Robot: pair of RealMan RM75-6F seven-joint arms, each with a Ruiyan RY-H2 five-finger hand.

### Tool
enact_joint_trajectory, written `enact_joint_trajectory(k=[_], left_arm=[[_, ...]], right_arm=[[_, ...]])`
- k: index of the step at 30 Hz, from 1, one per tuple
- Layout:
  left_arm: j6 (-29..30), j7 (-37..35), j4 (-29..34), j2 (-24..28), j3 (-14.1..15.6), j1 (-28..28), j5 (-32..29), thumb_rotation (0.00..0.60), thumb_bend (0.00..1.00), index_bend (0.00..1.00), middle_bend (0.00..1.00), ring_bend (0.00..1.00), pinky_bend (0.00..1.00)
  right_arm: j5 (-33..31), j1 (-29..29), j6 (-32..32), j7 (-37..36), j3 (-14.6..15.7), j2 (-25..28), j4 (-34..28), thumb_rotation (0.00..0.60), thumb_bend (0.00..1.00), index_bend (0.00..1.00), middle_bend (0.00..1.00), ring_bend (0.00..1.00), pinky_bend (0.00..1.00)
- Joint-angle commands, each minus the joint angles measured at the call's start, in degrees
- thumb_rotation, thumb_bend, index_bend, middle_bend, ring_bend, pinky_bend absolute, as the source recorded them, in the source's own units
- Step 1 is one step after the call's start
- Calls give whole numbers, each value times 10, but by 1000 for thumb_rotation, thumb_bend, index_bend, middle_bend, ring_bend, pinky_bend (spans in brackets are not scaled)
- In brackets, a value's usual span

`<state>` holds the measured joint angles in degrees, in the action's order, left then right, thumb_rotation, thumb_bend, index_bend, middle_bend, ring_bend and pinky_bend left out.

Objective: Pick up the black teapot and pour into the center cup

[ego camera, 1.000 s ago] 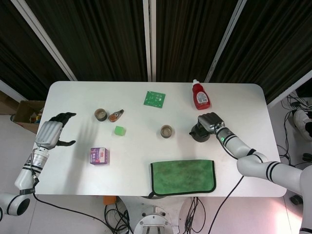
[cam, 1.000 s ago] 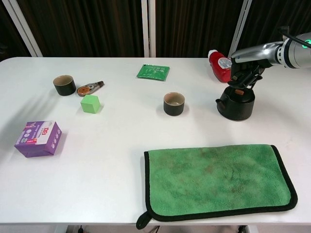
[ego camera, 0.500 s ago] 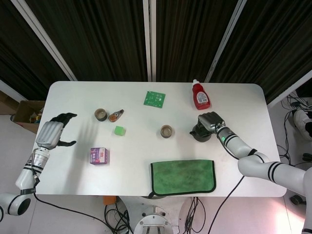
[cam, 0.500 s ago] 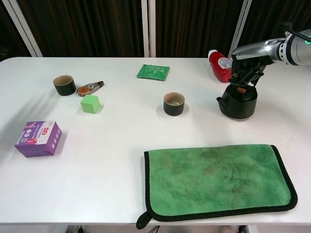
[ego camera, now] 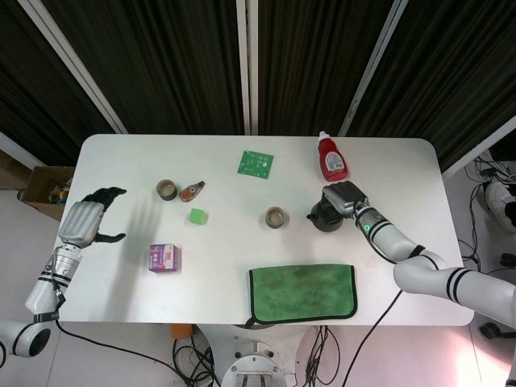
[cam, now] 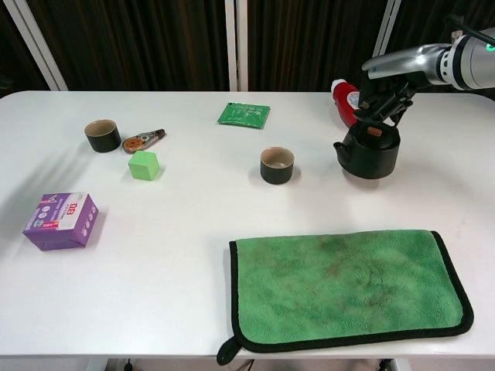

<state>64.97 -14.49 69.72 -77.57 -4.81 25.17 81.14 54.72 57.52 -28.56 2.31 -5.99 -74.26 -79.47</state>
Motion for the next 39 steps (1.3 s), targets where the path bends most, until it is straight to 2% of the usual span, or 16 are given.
enact_joint_trajectory(k=[1, 12, 21, 39], left_arm=[[1, -1, -2, -1, 0, 0, 1, 600, 0, 187, 163, 153, 281], [1, -8, -8, -4, -1, -1, 0, 600, 0, 188, 163, 153, 281], [1, -11, -10, -3, -3, 0, 0, 600, 0, 188, 163, 153, 281], [-1, -18, -18, -4, -3, 0, -1, 600, 0, 188, 163, 153, 281]], right_arm=[[5, 3, -4, -1, -7, 5, -6, 585, 649, 1000, 979, 880, 581], [-6, 47, 26, 17, -20, 7, 2, 585, 651, 1000, 980, 880, 582], [-3, 83, 72, 15, -19, -18, 52, 588, 652, 1000, 980, 880, 582], [73, 114, 118, -13, -24, -45, 95, 600, 653, 1000, 980, 880, 582]])
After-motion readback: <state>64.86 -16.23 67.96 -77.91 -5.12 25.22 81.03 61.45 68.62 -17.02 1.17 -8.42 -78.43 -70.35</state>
